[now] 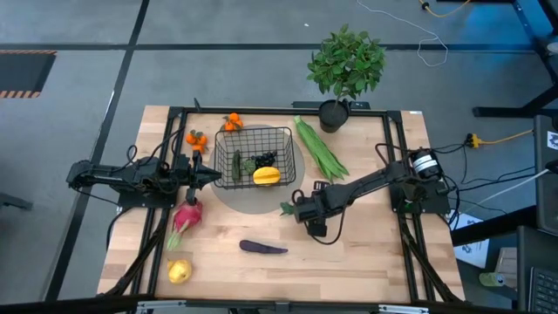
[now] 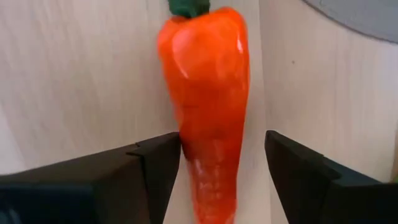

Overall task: Build produce basket
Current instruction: Put the orange carrot into the black wire basket

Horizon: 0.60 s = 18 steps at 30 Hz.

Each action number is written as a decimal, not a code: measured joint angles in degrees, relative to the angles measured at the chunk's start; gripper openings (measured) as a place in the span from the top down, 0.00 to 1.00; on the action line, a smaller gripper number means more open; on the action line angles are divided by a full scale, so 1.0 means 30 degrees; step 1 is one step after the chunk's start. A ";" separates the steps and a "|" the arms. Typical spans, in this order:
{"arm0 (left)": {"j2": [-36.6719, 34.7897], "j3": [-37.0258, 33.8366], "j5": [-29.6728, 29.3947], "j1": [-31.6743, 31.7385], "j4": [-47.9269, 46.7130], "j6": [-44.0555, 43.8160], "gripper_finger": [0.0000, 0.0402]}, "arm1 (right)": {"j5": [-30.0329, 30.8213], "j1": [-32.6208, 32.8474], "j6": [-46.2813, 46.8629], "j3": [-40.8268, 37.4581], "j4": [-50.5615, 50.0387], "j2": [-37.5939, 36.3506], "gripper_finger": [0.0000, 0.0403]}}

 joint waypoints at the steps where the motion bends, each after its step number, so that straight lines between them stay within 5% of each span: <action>1: 0.0001 0.0000 0.0000 0.0000 0.0000 0.0000 0.93 | -0.0009 -0.0038 0.0000 -0.0166 0.0213 0.0000 0.45; 11: -0.0003 -0.0005 0.0000 0.0000 -0.0092 0.0000 0.93 | -0.0373 -0.0283 0.0995 -0.1243 0.1582 -0.0073 0.47; 18: -0.0005 0.0000 0.0000 0.0000 -0.0124 0.0000 0.93 | -0.0538 -0.0246 0.2700 -0.1255 0.1697 -0.0051 0.70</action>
